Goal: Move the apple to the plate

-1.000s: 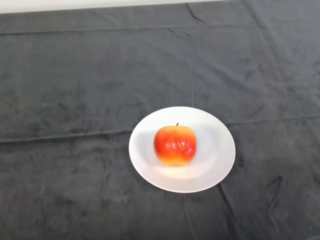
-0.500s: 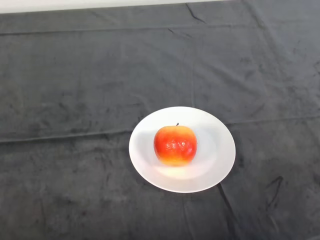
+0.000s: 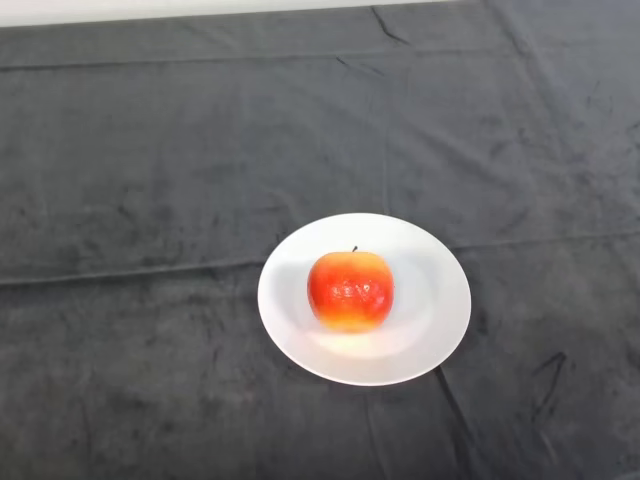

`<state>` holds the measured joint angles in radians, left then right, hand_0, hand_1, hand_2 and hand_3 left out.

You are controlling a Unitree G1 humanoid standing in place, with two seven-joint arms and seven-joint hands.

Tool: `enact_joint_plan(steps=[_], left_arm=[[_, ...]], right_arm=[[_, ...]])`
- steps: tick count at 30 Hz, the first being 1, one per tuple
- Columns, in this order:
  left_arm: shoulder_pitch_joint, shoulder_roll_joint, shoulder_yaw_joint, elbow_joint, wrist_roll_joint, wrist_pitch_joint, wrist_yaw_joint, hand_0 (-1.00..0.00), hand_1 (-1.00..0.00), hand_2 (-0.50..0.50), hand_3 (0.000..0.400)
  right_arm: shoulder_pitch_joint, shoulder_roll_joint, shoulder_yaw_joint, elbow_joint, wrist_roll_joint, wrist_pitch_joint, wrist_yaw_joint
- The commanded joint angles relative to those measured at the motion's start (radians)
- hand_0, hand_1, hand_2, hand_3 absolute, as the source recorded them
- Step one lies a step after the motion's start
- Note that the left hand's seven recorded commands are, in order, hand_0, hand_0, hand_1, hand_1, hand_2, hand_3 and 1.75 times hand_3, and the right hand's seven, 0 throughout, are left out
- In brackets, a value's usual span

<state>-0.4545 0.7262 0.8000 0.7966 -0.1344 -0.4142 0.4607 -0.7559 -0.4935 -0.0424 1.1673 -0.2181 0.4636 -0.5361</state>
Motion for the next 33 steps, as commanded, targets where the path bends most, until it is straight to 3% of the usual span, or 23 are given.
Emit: enact_joint_plan(steps=[1, 33], left_arm=[[-0.021, 0.082, -0.012, 0.047, -0.009, -0.024, 0.012, 0.0, 0.0, 0.0, 0.0], [-0.017, 0.086, -0.032, 0.046, -0.029, -0.023, 0.019, 0.0, 0.0, 0.0, 0.0]], right_arm=[[0.008, -0.007, 0.0024, 0.028, 0.0002, 0.001, -0.0039], [0.008, -0.007, 0.0029, 0.028, 0.0007, 0.001, -0.004]])
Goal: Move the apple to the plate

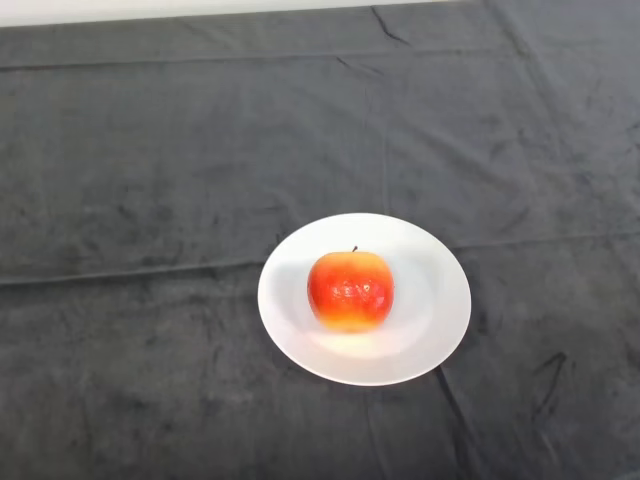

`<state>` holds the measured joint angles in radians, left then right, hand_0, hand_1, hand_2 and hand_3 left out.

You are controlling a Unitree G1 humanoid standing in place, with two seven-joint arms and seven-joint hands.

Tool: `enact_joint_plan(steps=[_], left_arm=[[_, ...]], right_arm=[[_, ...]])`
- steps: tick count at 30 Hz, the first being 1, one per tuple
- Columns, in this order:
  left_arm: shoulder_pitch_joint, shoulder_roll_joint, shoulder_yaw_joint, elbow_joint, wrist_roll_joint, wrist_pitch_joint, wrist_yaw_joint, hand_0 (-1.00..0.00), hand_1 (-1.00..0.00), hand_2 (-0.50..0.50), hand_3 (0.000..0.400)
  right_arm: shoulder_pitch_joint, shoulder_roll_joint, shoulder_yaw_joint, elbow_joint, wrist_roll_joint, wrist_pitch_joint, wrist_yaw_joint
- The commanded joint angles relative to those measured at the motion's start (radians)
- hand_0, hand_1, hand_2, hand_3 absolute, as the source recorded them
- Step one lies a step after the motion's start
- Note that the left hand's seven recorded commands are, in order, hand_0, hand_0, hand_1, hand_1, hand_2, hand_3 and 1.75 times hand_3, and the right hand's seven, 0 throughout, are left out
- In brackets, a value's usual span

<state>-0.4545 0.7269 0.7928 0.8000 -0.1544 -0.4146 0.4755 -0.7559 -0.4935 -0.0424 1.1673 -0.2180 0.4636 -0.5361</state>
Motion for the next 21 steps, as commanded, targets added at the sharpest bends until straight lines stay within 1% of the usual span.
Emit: enact_joint_plan(steps=[1, 21], left_arm=[[-0.017, 0.086, -0.025, 0.043, -0.009, -0.023, 0.005, 0.0, 0.0, 0.0, 0.0], [-0.012, 0.088, -0.034, 0.045, -0.018, -0.024, 0.005, 0.0, 0.0, 0.0, 0.0]], right_arm=[[0.008, -0.007, 0.003, 0.028, 0.0007, 0.001, -0.004], [0.008, -0.007, 0.0032, 0.027, 0.001, 0.001, -0.004]])
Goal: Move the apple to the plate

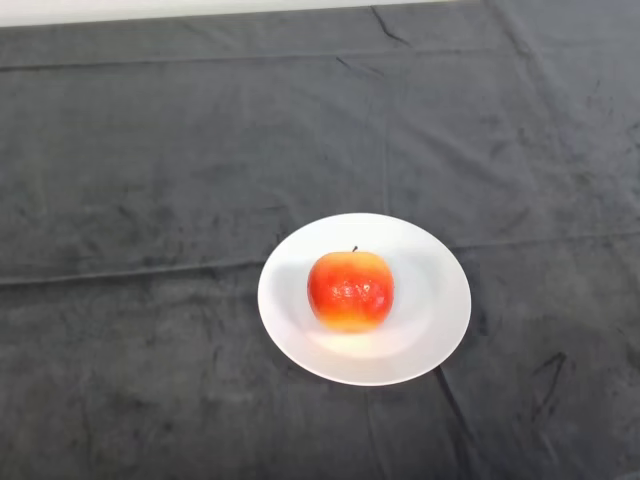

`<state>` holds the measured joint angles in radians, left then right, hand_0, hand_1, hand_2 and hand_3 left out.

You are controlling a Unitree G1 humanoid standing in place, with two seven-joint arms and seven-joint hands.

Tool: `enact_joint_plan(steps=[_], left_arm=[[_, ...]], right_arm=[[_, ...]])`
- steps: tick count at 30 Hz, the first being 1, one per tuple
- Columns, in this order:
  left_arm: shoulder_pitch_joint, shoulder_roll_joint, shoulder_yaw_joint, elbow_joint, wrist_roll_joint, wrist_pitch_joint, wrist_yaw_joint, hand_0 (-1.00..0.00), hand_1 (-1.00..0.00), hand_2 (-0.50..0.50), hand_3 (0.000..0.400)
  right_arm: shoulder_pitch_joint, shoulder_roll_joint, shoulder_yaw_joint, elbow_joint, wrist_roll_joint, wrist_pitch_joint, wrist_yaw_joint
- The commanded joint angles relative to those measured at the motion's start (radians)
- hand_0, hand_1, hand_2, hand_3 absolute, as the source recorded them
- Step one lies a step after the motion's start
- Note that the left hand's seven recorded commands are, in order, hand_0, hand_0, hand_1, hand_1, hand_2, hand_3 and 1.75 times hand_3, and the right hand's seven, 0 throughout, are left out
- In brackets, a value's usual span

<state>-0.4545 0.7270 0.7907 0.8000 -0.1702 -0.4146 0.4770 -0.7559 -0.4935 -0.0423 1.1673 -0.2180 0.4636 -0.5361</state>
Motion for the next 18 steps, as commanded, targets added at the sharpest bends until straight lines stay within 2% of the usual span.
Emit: enact_joint_plan(steps=[1, 18], left_arm=[[-0.013, 0.088, -0.032, 0.045, -0.003, -0.024, 0.003, 0.0, 0.0, 0.0, 0.0], [-0.013, 0.089, -0.038, 0.046, -0.008, -0.024, 0.007, 0.0, 0.0, 0.0, 0.0]], right_arm=[[0.008, -0.007, 0.0031, 0.027, 0.001, 0.001, -0.004], [0.008, -0.008, 0.0033, 0.027, 0.0012, 0.001, -0.004]])
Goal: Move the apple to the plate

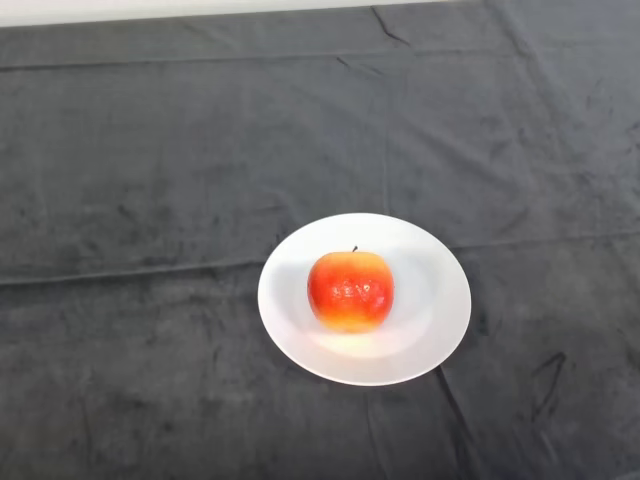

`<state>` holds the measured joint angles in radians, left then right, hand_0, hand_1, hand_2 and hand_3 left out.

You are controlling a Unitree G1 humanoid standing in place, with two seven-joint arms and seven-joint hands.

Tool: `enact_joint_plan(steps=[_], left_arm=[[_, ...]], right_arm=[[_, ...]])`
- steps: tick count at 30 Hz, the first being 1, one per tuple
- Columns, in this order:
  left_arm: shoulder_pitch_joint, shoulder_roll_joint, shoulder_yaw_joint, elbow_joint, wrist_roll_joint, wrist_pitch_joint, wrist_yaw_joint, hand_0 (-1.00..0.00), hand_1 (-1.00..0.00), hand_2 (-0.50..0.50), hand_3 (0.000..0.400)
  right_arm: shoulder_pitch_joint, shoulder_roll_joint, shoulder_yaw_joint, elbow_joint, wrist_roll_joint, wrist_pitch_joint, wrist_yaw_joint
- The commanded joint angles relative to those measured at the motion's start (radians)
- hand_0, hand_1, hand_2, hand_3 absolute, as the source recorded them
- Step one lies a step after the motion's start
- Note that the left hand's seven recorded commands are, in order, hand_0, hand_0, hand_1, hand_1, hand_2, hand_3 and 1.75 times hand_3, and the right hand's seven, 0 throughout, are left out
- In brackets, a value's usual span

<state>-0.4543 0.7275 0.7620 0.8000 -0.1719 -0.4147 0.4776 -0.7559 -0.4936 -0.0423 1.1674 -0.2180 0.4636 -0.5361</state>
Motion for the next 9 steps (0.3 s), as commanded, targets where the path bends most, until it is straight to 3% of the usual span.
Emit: enact_joint_plan(steps=[1, 9], left_arm=[[-0.013, 0.088, -0.01, 0.045, -0.006, -0.024, 0.007, 0.0, 0.0, 0.0, 0.0], [-0.012, 0.089, -0.011, 0.043, -0.009, -0.023, 0.008, 0.0, 0.0, 0.0, 0.0]], right_arm=[[0.008, -0.007, 0.0033, 0.027, 0.0011, 0.001, -0.004], [0.008, -0.007, 0.0034, 0.027, 0.0012, 0.001, -0.004]])
